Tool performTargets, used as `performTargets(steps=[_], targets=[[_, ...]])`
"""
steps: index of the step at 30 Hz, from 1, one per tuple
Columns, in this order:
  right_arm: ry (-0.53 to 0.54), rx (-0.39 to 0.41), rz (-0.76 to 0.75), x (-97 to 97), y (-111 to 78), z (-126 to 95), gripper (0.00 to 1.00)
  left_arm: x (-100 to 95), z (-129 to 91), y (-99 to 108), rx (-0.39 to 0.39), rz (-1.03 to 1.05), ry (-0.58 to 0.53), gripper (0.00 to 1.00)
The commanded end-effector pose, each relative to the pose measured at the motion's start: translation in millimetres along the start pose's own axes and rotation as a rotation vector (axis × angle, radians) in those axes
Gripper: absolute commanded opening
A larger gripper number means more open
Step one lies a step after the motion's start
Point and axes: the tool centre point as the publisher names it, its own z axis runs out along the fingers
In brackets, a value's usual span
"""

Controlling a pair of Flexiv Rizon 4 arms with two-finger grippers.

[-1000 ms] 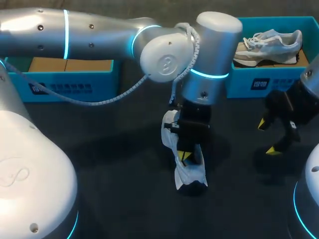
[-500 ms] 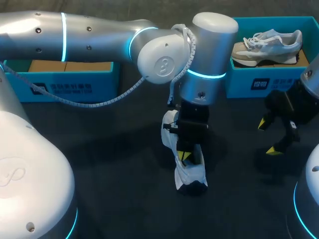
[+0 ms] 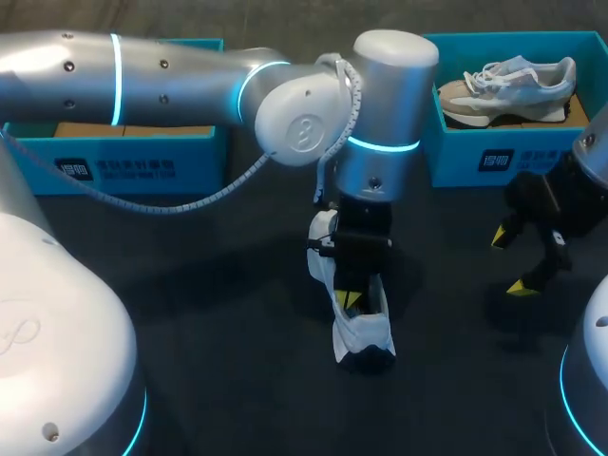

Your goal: Take the shoe out of the shoebox, open the shoe tongue, remove and reinsert the insole, then place the shoe into the shoebox

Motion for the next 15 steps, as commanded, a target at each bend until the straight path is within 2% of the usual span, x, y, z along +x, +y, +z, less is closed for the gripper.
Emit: performTargets(steps=[1,8,15], targets=[[-0.002,0.002,0.001,1.0,-0.1,0.2,1.00,-0.4,7.6,1.0,0.002,0.001,-0.003,0.00],[-0.002,0.002,0.001,1.0,-0.1,0.2,1.00,-5.1,18.9,-3.7,-0.019,0.001,0.012,0.00],[-0.002,0.002,0.001,1.0,-0.1,0.2,1.00,-5.7,29.0,3.6,-0.028,-0.017,-0.021,0.00]])
